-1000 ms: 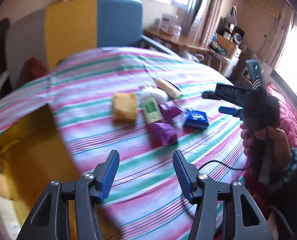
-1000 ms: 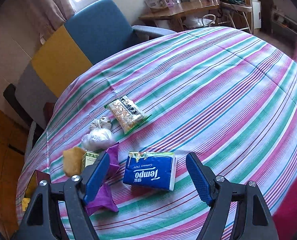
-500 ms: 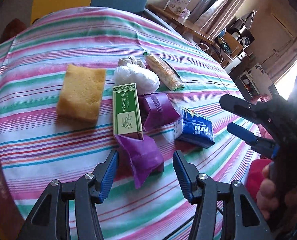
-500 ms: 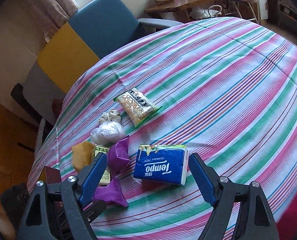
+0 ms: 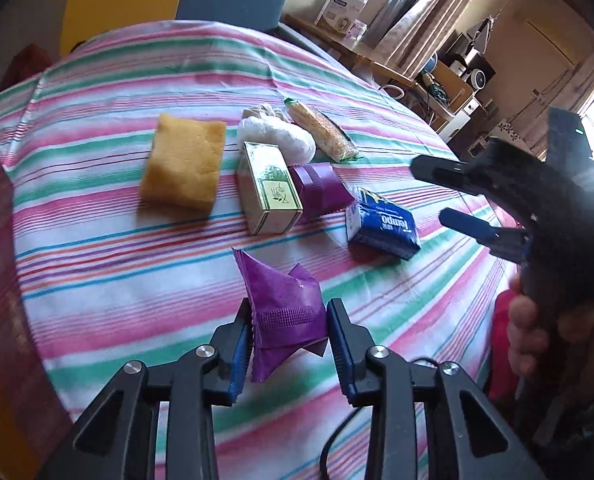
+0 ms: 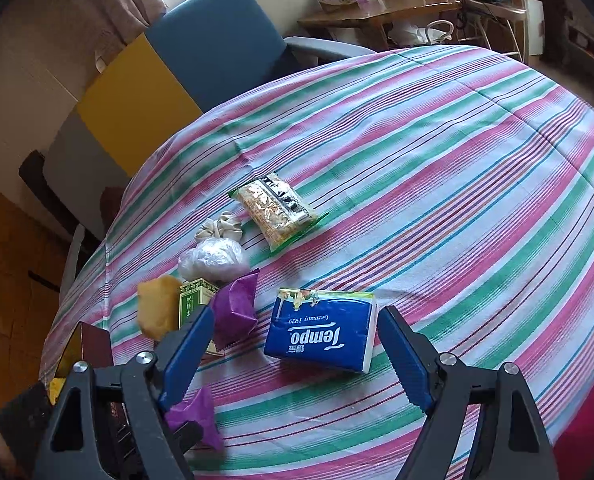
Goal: Organize objects
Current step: 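Move both tools back toward the remaining items on the cloth, then grasp the purple packet with the left gripper while the right grasps the blue Tempo pack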
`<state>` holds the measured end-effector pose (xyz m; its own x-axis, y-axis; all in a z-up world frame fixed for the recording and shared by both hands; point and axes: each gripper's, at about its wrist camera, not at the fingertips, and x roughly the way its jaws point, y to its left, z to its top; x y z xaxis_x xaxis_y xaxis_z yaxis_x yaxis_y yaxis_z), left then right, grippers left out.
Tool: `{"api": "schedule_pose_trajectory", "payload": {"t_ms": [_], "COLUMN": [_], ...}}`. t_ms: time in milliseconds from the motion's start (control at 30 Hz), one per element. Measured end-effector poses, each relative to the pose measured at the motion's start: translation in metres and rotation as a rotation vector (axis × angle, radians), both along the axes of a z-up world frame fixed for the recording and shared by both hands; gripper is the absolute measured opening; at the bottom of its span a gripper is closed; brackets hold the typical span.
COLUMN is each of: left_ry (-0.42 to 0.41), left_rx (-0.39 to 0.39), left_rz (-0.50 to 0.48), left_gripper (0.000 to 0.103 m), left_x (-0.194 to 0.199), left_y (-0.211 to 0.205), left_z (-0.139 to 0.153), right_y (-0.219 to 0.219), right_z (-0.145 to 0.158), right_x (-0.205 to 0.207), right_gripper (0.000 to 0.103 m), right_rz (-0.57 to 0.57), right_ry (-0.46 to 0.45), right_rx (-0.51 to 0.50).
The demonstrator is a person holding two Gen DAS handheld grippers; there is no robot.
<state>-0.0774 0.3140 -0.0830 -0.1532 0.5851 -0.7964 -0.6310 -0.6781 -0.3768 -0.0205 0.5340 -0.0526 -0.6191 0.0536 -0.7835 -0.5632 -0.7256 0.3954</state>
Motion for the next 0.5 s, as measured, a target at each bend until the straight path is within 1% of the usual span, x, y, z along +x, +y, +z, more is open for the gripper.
{"api": "schedule_pose_trajectory", "payload": {"t_ms": [67, 133, 300, 367, 500], "left_ry": [0.019, 0.021, 0.048, 0.057, 0.072], "left_rx": [0.005, 0.013, 0.034, 0.041, 0.059], "left_rz": [-0.001, 0.002, 0.005, 0.002, -0.004], "left_gripper": [0.035, 0.035, 0.036, 0.036, 0.036], "left_x": [0.007, 0.013, 0.027, 0.032, 0.041], "left_y": [-0.011, -0.022, -0.044, -0.051, -0.065], "left_z": [0.008, 0.013, 0.026, 0.031, 0.039], "right_y": [-0.001, 0.002, 0.012, 0.013, 0.009], "right_z": [-0.001, -0.002, -0.013, -0.014, -0.018], "right_x": [-0.001, 0.000, 0.000, -0.001, -0.005], "right_gripper": [0.084, 0.084, 0.084, 0.084, 0.084], "right_rz": [0.002, -0.019, -0.060, -0.067, -0.046], "right_ry": [-0.013, -0.030, -0.081, -0.100, -0.136], "right_rx": [0.015, 0.029, 0.008, 0.027, 0.050]}}
